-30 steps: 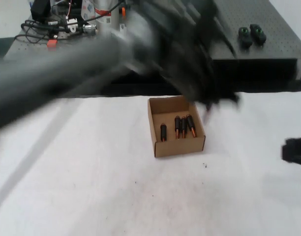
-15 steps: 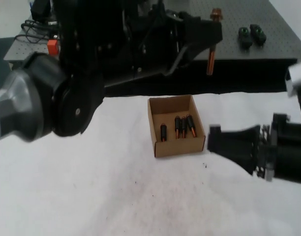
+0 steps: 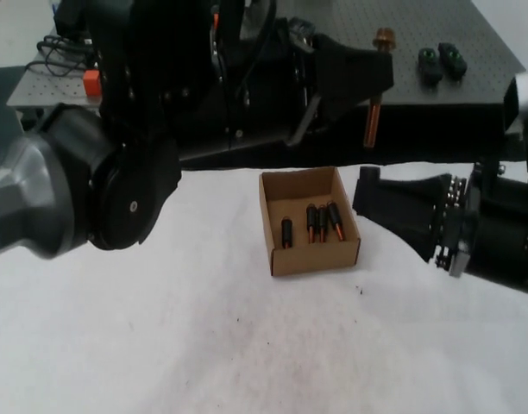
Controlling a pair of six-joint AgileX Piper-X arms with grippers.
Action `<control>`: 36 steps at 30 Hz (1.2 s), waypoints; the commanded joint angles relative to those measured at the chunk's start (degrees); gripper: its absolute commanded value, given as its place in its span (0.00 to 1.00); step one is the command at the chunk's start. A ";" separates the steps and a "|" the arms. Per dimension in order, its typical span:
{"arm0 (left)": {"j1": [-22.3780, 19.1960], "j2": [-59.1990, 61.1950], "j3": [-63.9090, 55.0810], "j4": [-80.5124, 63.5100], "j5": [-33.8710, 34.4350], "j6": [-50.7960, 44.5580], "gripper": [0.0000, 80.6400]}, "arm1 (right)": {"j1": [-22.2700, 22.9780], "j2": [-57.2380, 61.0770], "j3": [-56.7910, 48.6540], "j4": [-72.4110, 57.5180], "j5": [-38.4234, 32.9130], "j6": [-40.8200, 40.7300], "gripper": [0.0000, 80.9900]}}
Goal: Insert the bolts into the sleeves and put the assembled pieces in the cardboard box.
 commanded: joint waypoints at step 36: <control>0.18 -0.59 -0.31 0.07 -2.62 0.27 0.65 | -1.99 1.45 -0.36 -14.84 5.41 -1.43 0.05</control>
